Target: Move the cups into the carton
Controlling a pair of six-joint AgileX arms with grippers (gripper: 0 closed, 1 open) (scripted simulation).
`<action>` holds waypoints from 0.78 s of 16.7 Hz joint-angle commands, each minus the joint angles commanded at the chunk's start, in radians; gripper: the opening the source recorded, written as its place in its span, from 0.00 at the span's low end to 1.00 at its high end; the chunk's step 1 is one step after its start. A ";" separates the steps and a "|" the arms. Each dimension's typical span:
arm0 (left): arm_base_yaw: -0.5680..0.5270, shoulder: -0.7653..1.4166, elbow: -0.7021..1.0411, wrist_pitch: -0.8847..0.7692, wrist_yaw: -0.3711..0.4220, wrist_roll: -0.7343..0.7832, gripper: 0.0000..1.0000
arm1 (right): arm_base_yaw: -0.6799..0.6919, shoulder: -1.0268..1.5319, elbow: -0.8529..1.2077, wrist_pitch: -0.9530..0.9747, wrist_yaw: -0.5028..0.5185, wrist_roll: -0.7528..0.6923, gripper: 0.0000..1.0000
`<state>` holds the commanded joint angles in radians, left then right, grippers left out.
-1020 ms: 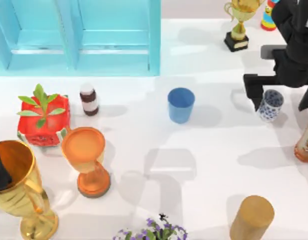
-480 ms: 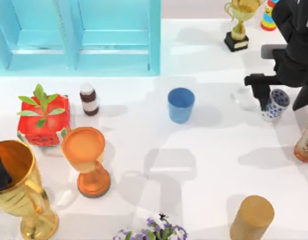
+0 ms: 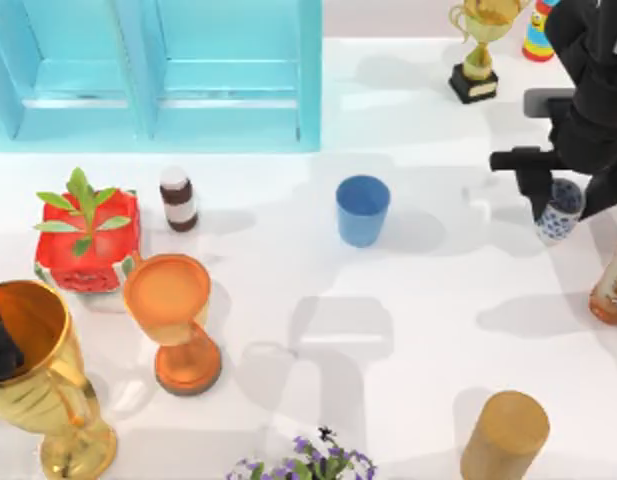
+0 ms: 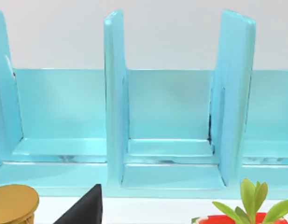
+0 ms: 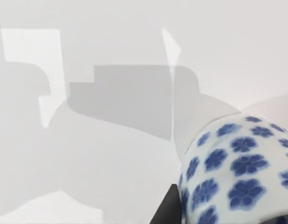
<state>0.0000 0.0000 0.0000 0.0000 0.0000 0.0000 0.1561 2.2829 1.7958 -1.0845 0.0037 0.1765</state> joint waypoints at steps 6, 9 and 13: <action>0.000 0.000 0.000 0.000 0.000 0.000 1.00 | 0.000 0.000 0.000 0.000 0.000 0.000 0.00; 0.000 0.000 0.000 0.000 0.000 0.000 1.00 | 0.005 0.001 0.001 -0.001 -0.001 0.002 0.00; 0.000 0.000 0.000 0.000 0.000 0.000 1.00 | 0.058 -0.006 0.047 -0.051 -0.003 -0.004 0.00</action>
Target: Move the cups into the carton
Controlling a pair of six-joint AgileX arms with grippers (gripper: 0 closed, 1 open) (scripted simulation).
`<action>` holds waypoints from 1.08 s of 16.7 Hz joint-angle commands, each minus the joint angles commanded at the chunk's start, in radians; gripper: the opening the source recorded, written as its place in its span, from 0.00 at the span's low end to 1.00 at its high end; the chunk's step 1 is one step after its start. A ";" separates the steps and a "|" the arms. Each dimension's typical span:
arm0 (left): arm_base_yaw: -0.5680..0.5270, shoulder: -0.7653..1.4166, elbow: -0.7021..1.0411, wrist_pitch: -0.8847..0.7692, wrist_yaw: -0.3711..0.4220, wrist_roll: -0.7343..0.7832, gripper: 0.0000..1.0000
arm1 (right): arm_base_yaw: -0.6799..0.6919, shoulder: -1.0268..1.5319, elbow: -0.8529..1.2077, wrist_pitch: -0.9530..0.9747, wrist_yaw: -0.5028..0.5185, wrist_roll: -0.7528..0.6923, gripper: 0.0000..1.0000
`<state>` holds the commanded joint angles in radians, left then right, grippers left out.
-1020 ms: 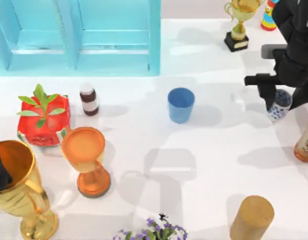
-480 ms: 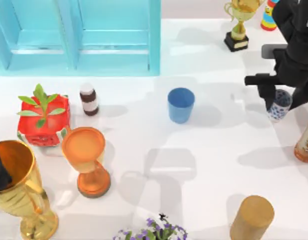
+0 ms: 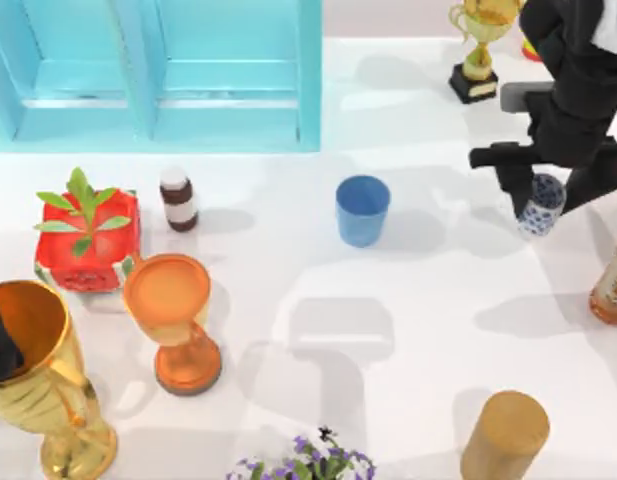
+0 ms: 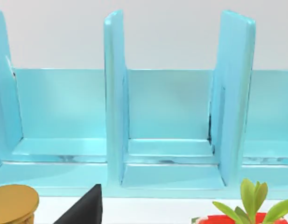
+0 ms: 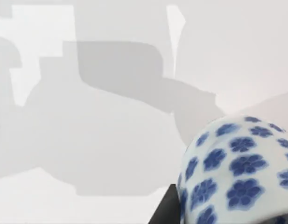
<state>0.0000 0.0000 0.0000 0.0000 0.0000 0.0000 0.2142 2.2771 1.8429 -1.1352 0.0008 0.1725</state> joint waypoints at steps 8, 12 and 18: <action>0.000 0.000 0.000 0.000 0.000 0.000 1.00 | -0.174 -0.055 0.202 -0.211 -0.006 -0.115 0.00; 0.000 0.000 0.000 0.000 0.000 0.000 1.00 | -0.277 -0.055 0.244 -0.297 0.000 -0.212 0.00; 0.000 0.000 0.000 0.000 0.000 0.000 1.00 | -0.283 -0.055 0.242 -0.303 0.003 -0.224 0.00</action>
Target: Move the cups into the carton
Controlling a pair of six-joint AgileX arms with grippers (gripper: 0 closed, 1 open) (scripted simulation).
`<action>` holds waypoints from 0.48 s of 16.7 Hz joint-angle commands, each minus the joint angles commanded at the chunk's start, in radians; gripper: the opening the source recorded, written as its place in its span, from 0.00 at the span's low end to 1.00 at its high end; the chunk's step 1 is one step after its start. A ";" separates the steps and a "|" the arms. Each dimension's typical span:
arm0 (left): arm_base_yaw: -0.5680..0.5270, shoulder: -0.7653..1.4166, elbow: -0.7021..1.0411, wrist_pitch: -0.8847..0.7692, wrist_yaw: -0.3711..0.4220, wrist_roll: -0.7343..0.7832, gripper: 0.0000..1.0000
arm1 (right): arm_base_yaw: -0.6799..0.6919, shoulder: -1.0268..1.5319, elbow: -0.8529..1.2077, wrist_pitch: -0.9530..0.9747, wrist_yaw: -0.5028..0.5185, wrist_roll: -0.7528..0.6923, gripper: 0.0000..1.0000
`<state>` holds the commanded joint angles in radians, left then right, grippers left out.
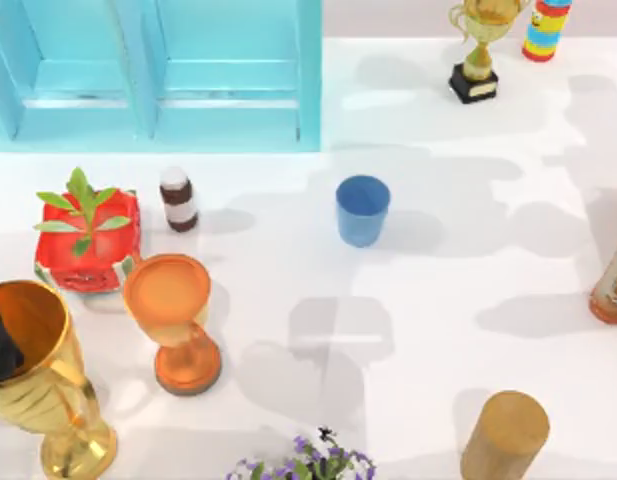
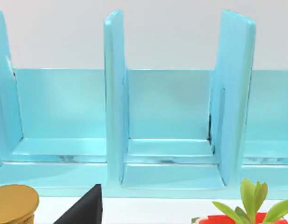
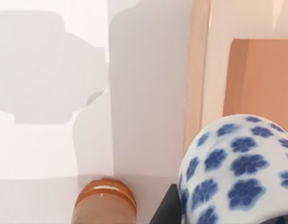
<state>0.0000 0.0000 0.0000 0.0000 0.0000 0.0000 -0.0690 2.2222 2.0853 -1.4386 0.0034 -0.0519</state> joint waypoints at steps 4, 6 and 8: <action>0.000 0.000 0.000 0.000 0.000 0.000 1.00 | -0.084 -0.108 -0.108 0.007 0.002 -0.088 0.00; 0.000 0.000 0.000 0.000 0.000 0.000 1.00 | -0.164 -0.210 -0.217 0.011 0.001 -0.166 0.00; 0.000 0.000 0.000 0.000 0.000 0.000 1.00 | -0.255 -0.331 -0.350 0.016 -0.003 -0.256 0.00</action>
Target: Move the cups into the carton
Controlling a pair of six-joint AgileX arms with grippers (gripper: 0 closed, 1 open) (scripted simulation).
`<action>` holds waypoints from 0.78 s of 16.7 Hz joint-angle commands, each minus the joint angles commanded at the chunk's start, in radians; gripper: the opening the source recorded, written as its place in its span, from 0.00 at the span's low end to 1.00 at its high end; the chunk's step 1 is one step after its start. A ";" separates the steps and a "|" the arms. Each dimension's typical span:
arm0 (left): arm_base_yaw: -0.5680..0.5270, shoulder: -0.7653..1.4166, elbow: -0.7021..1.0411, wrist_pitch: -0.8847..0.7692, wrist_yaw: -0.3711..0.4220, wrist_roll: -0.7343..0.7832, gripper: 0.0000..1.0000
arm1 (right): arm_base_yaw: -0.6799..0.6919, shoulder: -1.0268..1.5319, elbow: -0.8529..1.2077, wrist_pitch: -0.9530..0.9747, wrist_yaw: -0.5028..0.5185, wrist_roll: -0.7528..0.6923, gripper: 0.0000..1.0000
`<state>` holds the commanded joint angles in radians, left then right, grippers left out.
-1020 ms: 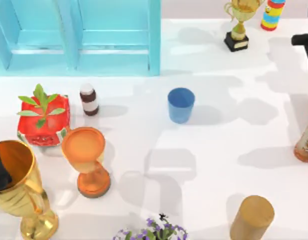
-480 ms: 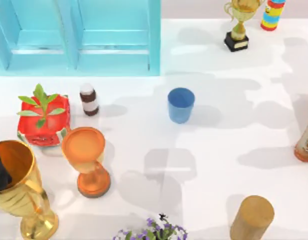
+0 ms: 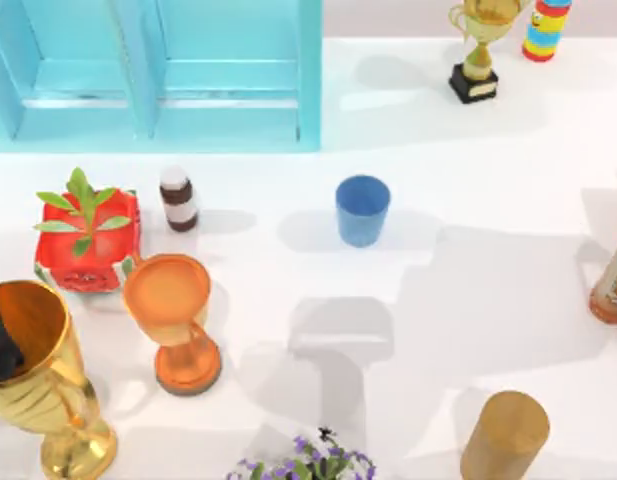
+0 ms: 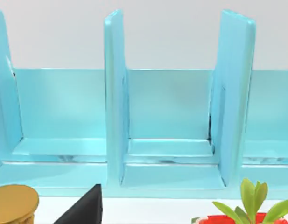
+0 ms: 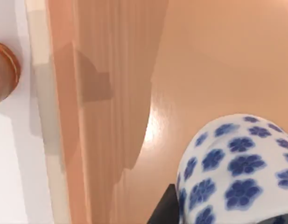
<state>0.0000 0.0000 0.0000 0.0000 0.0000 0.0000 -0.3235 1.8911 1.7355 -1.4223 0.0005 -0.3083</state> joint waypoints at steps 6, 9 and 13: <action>0.000 0.000 0.000 0.000 0.000 0.000 1.00 | -0.246 -0.325 -0.343 0.015 -0.008 -0.253 0.00; 0.000 0.000 0.000 0.000 0.000 0.000 1.00 | -0.291 -0.372 -0.391 0.017 -0.007 -0.297 0.00; 0.000 0.000 0.000 0.000 0.000 0.000 1.00 | -0.286 -0.368 -0.391 0.018 -0.008 -0.294 0.00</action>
<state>0.0000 0.0000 0.0000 0.0000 0.0000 0.0000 -0.6096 1.5232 1.3449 -1.4042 -0.0073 -0.6019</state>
